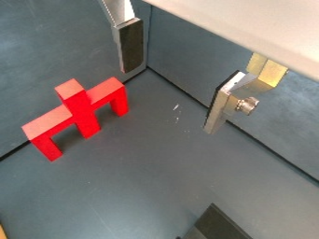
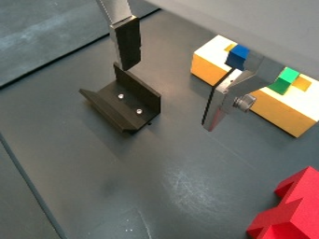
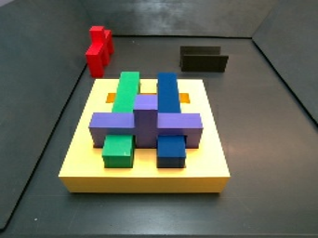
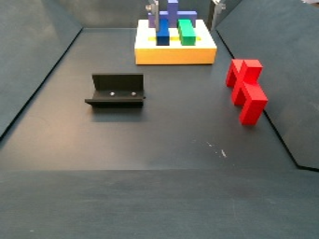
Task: Pick up the red object. Move up. Move to above the board. Insert the red object.
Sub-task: Pick up the red object.
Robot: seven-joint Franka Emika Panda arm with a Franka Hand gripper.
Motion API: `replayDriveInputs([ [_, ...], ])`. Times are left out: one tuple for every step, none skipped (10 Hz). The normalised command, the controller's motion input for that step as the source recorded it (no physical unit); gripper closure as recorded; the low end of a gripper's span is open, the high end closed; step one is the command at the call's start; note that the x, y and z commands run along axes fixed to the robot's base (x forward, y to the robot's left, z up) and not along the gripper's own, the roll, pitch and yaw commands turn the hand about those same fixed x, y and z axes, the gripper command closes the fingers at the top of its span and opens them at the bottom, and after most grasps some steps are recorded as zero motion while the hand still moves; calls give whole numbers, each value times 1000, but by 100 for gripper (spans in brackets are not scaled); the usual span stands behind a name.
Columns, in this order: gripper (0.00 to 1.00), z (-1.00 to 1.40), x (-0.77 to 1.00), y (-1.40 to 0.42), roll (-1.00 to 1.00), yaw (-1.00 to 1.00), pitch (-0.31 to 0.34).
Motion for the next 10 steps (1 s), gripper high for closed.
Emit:
replayDriveInputs([
  [0,0,0,0,0,-97,0],
  [0,-54,-300,0,0,-454,-111],
  [0,-80,-426,0,0,-609,-197],
  [0,-20,-337,17,0,-746,-166],
  [0,0,-334,40,0,-769,-157],
  [0,-57,-274,31,0,-811,-159],
  [0,-129,-223,3,-27,-860,-150],
  [0,-171,-209,0,-49,-874,-144],
  [0,-163,-191,0,-46,-886,-141],
  [0,-151,-177,0,-39,-894,-133],
])
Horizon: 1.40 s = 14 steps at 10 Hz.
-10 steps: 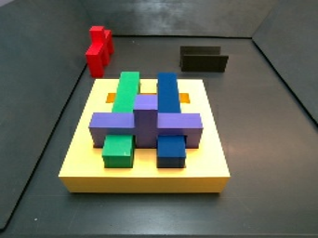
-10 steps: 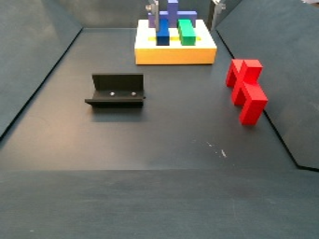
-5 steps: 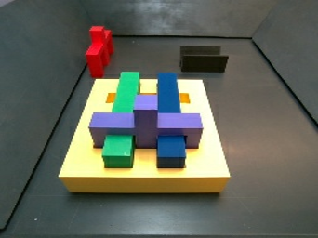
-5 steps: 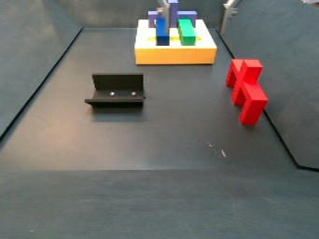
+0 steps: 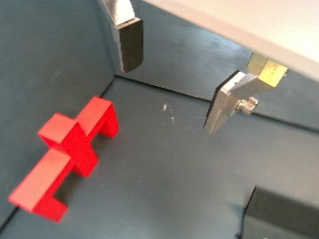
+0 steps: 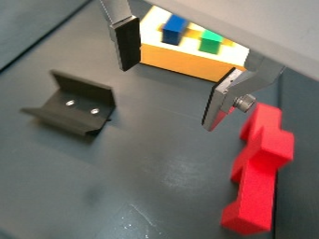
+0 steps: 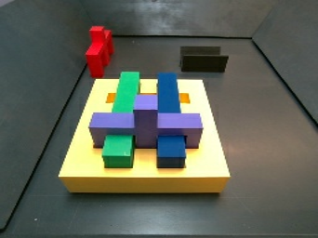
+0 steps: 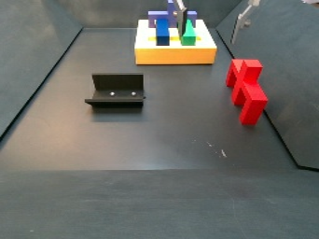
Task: Pick up the red object. Move up. Move to above the board. Insert the red object.
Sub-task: Pick up the red object.
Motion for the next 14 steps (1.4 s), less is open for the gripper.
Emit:
replayDriveInputs([
  [0,-137,-183,0,-41,-897,-126],
  [0,-149,-146,0,-47,-920,-117],
  [0,-163,-140,0,-54,-926,-117],
  [0,-169,-126,0,-64,-931,-116],
  [0,-189,-129,0,-76,-931,-114],
  [0,-206,-94,0,-93,-949,-123],
  [0,-183,-89,0,-89,-949,-119],
  [0,-117,-77,-54,-77,-906,-116],
  [0,-57,-83,-94,-50,-857,-123],
  [0,0,-169,-126,0,-740,-134],
  [0,0,-289,-203,0,-583,-163],
  [0,-11,-346,-226,0,-534,-179],
  [0,-40,-340,-240,0,-540,-181],
  [0,-40,-394,-211,0,-494,-191],
])
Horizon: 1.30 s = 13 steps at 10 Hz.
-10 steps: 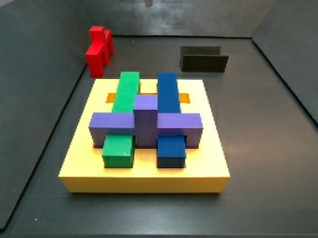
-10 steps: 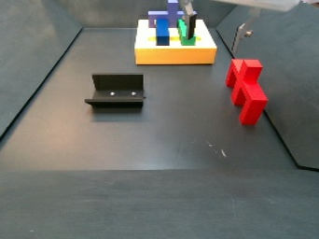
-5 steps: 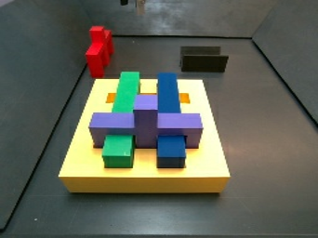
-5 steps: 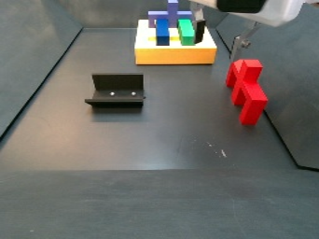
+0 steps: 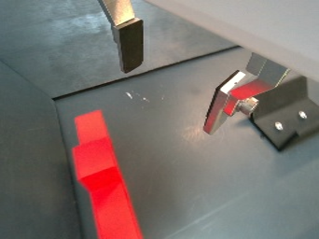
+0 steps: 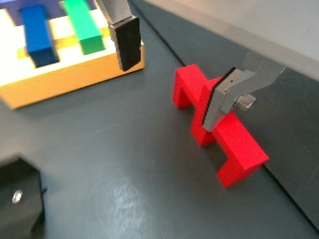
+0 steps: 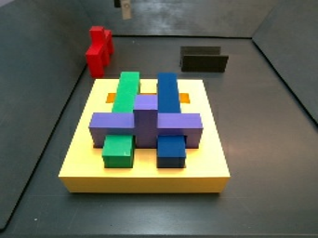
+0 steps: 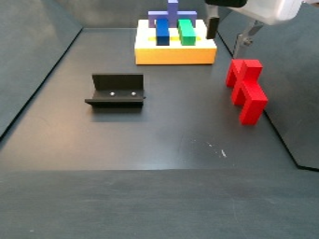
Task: Pick up the red object. Move up. Move to above the board. Insert the red object.
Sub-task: Pick up the red object.
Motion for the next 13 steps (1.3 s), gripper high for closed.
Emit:
replayDriveInputs([
  [0,0,-571,-43,74,-403,-206],
  [0,-140,-94,0,17,0,0],
  [0,-229,-100,0,40,-137,0],
  [0,-411,-314,0,37,-289,-27],
  [0,-391,-411,0,0,-423,-54],
  [0,-449,-534,0,-61,-617,-120],
  [0,-326,-531,60,-41,-657,-131],
  [0,-280,-386,120,-51,-429,-76],
  [0,-280,-286,11,-41,-580,-13],
  [0,-91,0,0,0,-654,31],
  [0,0,94,0,0,-586,124],
  [0,-29,54,0,20,-557,129],
  [0,-111,0,0,24,-529,101],
])
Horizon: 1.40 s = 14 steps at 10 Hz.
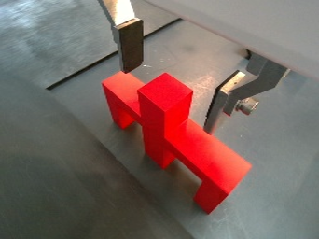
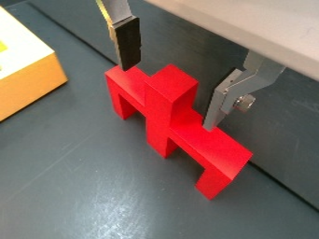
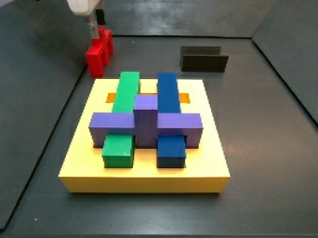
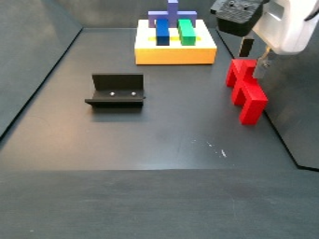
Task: Pick up the red object. Move up. Move to above the board. Insert the red object.
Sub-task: Pick up the red object.
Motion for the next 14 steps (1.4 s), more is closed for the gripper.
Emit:
replayDriveInputs([
  [0,-77,-43,0,19,-357,14],
  [0,-134,-120,0,19,-217,0],
  [0,-163,-129,9,0,-97,-19],
  [0,-157,-89,0,0,-23,-20],
  [0,-97,0,0,0,0,0],
  [0,-74,3,0,0,0,0],
  [0,-123,66,0,0,-51,0],
  [0,-97,63,3,0,-60,0],
  [0,-77,134,26,0,-51,1],
  [0,-54,120,51,-13,-46,1],
  [0,-71,60,57,-13,-31,0],
  [0,-91,43,43,-7,-14,0],
  [0,0,0,0,-26,0,0],
  [0,0,0,0,0,0,0],
])
